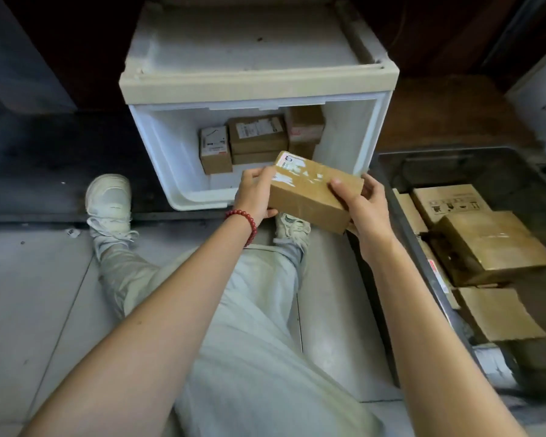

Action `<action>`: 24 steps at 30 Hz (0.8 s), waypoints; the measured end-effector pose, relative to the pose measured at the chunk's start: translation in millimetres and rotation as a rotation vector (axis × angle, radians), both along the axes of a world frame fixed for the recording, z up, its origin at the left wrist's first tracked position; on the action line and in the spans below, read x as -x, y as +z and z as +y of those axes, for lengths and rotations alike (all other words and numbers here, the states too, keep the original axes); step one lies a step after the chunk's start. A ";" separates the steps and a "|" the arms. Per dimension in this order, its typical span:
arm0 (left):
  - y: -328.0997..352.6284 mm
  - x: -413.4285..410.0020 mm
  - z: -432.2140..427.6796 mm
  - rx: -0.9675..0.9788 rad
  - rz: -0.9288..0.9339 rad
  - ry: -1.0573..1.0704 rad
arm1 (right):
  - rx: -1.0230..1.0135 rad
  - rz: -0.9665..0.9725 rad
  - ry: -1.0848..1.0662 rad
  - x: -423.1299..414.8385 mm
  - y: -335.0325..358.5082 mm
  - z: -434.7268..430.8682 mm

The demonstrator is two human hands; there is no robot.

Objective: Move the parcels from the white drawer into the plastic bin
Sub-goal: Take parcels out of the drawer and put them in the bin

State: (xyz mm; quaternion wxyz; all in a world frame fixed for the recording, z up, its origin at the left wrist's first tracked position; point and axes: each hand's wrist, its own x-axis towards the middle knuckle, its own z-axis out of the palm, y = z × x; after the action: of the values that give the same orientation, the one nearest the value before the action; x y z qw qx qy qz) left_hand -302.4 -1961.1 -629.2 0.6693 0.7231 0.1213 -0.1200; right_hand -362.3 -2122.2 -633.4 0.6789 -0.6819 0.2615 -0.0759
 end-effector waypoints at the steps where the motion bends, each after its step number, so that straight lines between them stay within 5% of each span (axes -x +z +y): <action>1: 2.1 9.5 -4.3 0.020 0.027 -0.007 | -0.060 -0.037 -0.044 19.2 3.2 -1.5; 4: 8.7 31.9 -13.5 0.007 0.007 -0.059 | -0.137 -0.088 -0.035 70.2 9.4 -4.5; 9: 13.3 49.1 -18.5 -0.237 -0.275 -0.192 | 0.081 -0.068 0.116 95.4 25.0 -21.7; 19: 10.9 57.1 -22.9 -0.189 -0.270 -0.665 | 0.067 0.076 -0.316 96.2 21.5 -32.4; 24: 8.2 55.9 -23.1 -0.164 -0.295 -0.563 | 0.065 0.151 -0.311 97.6 17.9 -38.5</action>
State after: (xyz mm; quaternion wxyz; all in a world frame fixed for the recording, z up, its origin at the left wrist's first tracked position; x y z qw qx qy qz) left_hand -358.3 -1984.2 -621.0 0.5599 0.7892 -0.1724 -0.1843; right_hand -459.9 -2160.7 -615.5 0.6149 -0.6587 0.4115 -0.1369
